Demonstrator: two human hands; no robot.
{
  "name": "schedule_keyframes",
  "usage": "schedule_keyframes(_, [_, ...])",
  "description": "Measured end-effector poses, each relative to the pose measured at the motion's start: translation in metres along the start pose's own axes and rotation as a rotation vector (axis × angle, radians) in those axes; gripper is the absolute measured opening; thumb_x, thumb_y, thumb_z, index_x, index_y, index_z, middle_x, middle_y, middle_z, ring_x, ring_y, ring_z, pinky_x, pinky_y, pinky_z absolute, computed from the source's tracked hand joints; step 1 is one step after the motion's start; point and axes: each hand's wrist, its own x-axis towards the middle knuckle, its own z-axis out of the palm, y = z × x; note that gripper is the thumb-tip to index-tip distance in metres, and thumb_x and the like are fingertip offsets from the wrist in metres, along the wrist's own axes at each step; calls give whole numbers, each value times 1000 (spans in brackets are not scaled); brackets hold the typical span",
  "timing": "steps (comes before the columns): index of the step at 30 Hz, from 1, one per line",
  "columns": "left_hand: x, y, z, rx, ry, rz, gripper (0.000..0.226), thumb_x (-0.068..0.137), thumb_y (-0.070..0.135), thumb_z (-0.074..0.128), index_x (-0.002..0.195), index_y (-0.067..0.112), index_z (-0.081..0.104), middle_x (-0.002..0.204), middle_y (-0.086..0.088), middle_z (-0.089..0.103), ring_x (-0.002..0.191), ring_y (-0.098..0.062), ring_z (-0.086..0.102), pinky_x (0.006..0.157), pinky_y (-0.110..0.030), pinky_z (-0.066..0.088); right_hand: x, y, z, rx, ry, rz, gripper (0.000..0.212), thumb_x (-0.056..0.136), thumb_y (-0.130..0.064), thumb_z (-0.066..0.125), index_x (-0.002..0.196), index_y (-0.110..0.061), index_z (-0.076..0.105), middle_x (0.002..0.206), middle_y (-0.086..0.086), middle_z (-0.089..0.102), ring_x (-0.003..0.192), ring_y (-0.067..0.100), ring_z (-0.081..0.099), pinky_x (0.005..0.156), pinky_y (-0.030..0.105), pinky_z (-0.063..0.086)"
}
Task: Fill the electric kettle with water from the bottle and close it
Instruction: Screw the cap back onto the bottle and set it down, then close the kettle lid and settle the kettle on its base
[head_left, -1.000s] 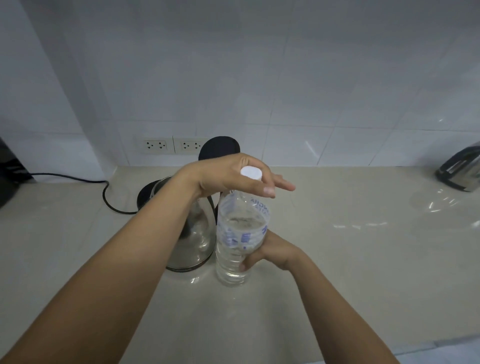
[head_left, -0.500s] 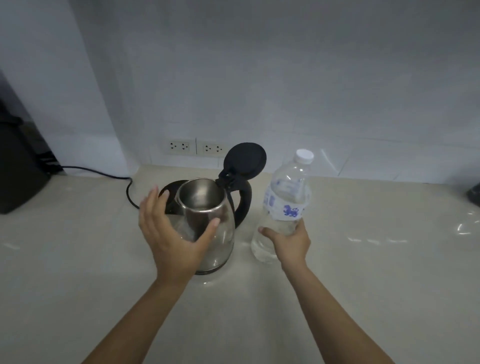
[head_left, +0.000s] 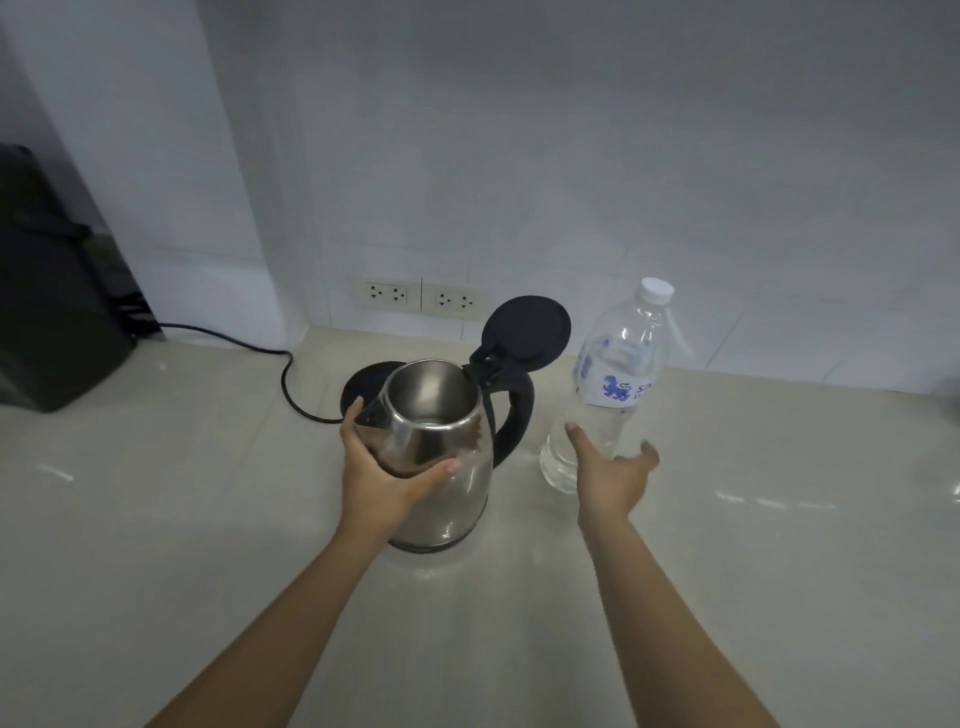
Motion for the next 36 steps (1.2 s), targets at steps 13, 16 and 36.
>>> schedule_keyframes(13, [48, 5, -53, 40, -383, -153, 147, 15, 66, 87, 141, 30, 21, 132, 3, 48, 121, -18, 50, 95, -29, 42, -78, -55, 55, 164, -468, -305, 91, 73, -15, 73, 149, -25, 24, 147, -1, 41, 133, 14, 41, 101, 26, 36])
schedule_keyframes(16, [49, 3, -52, 11, -398, -125, 147, 23, 55, 92, 147, 28, 17, 129, 9, 48, 119, -14, 49, 89, -22, 44, -83, -61, 62, 187, -594, -346, 107, 63, -30, 74, 148, -45, 11, 153, -3, 34, 136, 15, 41, 109, 38, 38])
schedule_keyframes(36, [52, -7, -49, -71, -390, -58, 112, 41, 44, 86, 136, 32, 28, 123, 18, 49, 114, -3, 50, 88, -20, 45, -85, -70, 89, -693, -758, -1224, 68, 74, -59, 67, 132, -26, 56, 132, 5, 50, 119, 24, 44, 101, 34, 40])
